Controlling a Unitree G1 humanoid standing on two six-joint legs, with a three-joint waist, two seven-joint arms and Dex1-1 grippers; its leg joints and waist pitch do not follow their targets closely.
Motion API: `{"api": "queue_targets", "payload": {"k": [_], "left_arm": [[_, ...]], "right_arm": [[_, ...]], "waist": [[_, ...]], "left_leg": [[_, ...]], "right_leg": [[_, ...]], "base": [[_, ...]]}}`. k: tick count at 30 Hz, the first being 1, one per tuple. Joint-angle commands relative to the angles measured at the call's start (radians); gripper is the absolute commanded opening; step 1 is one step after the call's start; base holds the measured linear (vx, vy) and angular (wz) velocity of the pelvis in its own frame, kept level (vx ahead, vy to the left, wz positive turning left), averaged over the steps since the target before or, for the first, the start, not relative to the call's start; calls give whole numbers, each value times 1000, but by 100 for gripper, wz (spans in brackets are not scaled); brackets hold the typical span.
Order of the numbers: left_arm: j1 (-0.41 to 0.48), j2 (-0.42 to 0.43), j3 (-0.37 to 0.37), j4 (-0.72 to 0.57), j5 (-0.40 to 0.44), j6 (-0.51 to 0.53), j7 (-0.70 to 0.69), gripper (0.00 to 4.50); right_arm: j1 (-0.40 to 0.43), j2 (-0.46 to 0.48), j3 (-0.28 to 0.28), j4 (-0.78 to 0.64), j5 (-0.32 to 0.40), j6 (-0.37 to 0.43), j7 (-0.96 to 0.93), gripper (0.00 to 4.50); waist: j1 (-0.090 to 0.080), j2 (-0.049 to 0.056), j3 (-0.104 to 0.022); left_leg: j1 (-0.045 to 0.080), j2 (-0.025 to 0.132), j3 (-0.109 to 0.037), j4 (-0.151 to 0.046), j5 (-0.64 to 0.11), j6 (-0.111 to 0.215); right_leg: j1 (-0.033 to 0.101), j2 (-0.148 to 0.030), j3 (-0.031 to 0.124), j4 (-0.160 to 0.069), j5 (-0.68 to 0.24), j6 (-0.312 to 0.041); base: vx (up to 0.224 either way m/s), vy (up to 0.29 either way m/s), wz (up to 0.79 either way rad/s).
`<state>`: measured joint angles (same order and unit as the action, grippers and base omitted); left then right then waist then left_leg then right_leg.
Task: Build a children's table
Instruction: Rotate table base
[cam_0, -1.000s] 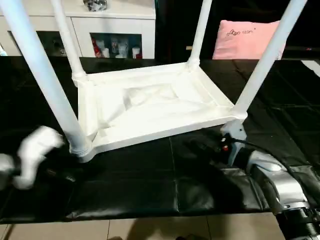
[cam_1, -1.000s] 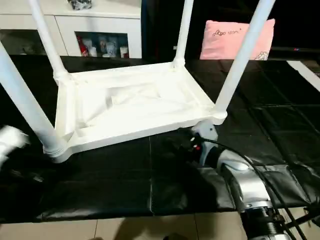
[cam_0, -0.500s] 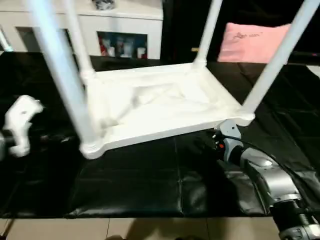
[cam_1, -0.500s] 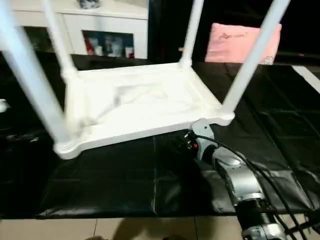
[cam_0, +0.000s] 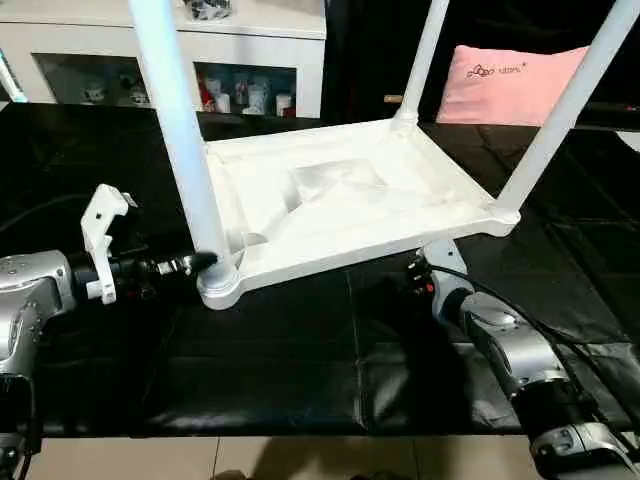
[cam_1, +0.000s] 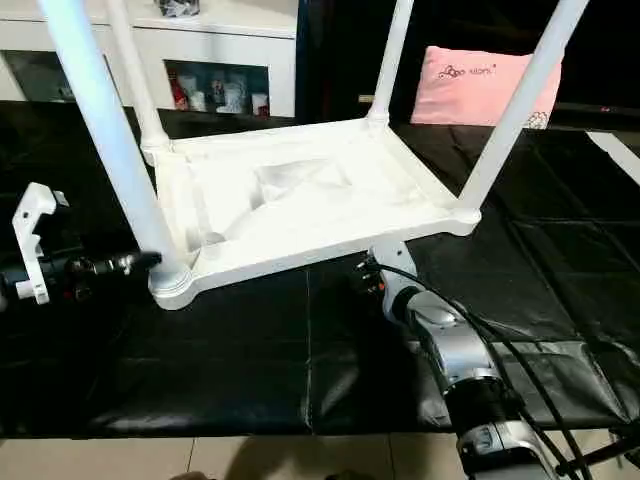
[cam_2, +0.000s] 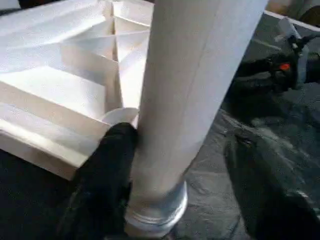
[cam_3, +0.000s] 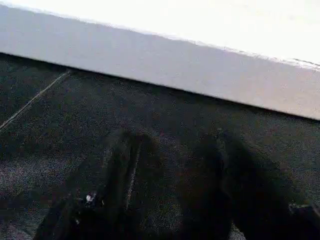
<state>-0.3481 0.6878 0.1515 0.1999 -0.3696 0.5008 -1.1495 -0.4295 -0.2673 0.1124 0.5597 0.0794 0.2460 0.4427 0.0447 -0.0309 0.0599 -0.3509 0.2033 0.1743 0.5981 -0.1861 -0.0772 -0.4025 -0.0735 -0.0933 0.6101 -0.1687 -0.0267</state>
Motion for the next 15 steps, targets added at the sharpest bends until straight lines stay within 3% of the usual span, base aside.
{"api": "queue_targets", "payload": {"k": [1, 6, 9, 10, 12, 15], "left_arm": [[-13, -22, -39, -12, 4, -5, -3, 339], [-78, -81, -58, 55, 46, -87, 88, 367], [-101, -109, -67, 61, 38, -86, 92, 367], [-109, -119, -70, 57, 29, -78, 88, 367], [-108, -128, -79, 21, -3, -44, 55, 367], [-36, -85, -121, -193, -185, 179, -114, 367]], "right_arm": [[-14, -2, -15, 20, -10, -17, -9, 298], [-43, 6, -26, 77, -16, -44, -21, 298], [-63, 14, -30, 107, -18, -51, -34, 298], [-71, 17, -29, 120, -20, -55, -38, 298], [-89, 24, -28, 147, -24, -63, -45, 298], [-135, 53, -11, 190, -39, -90, -40, 298]], "waist": [[-3, 12, -61], [2, 10, -62], [-1, 7, -63], [-2, 11, -64], [-7, 10, -66], [-9, 14, -71]], "left_leg": [[9, 24, -6, -78, -274, -19], [10, 23, -6, -77, -279, -21], [6, 23, -6, -76, -264, -22], [6, 23, -7, -75, -257, -24], [3, 23, -5, -74, -237, -21], [3, 28, -5, -72, -205, -23]], "right_leg": [[44, -63, 60, -79, -327, -176], [45, -65, 60, -81, -349, -163], [48, -66, 59, -81, -343, -162], [49, -68, 60, -77, -334, -166], [50, -65, 60, -71, -282, -188], [52, -70, 60, -56, -232, -216]], "base": [[0, 0, 0], [0, 0, 0], [0, 0, 0], [0, 0, 0], [0, 0, 0], [0, 0, 0]]}}
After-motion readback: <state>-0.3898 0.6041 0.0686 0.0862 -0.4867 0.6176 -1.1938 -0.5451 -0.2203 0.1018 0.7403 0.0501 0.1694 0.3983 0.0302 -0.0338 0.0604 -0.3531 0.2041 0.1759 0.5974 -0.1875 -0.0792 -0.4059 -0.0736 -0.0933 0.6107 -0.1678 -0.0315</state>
